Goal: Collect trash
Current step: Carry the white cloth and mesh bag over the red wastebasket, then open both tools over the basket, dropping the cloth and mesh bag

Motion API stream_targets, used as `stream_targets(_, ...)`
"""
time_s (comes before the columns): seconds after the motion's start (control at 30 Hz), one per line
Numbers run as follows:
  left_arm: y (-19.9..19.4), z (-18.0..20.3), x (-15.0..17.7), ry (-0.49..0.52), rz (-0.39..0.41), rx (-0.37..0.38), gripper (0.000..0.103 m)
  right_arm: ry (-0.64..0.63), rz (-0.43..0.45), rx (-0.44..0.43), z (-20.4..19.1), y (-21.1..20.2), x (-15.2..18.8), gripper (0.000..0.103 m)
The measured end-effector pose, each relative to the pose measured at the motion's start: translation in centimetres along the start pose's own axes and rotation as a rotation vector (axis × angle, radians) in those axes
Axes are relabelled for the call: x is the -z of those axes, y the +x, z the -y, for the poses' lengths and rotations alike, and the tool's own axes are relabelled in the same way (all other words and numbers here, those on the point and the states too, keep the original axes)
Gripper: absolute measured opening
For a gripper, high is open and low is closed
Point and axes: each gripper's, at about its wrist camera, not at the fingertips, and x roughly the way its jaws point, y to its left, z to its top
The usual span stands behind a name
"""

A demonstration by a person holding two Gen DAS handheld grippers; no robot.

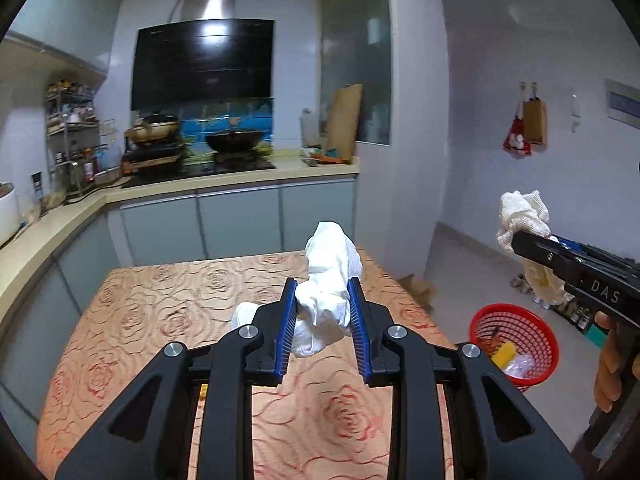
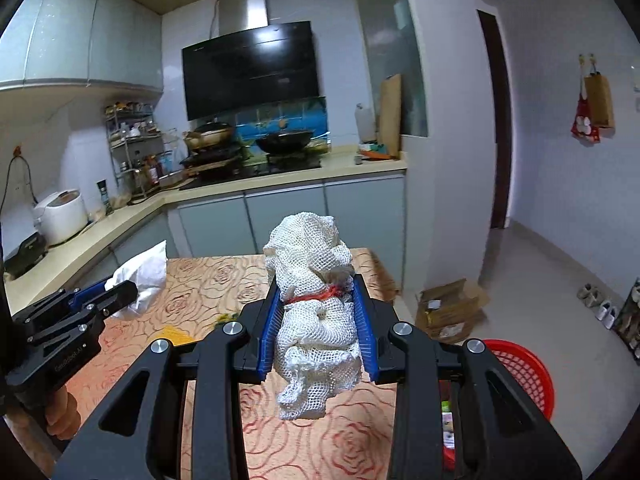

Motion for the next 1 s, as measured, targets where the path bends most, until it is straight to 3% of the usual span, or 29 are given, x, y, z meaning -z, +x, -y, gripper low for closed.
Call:
stream_targets(0.53,7.2,12.2,1.0,0.098,-0.111,0.294,0.025,0.106,-0.038,0.248,10.6,-1.7,2.3,0.033)
stream_targets(0.67,9.6,15.0,1.6,0.113,-0.175,0.371,0.025,0.138,-0.097,0.301,13.5,-0.5,4.1,0.033)
stream_targets(1.0,16.1,21.6,4.7,0.198,-0.350,0.462,0.025,0.178,-0.294,0.340,18.3,4.0,8.7,0.033)
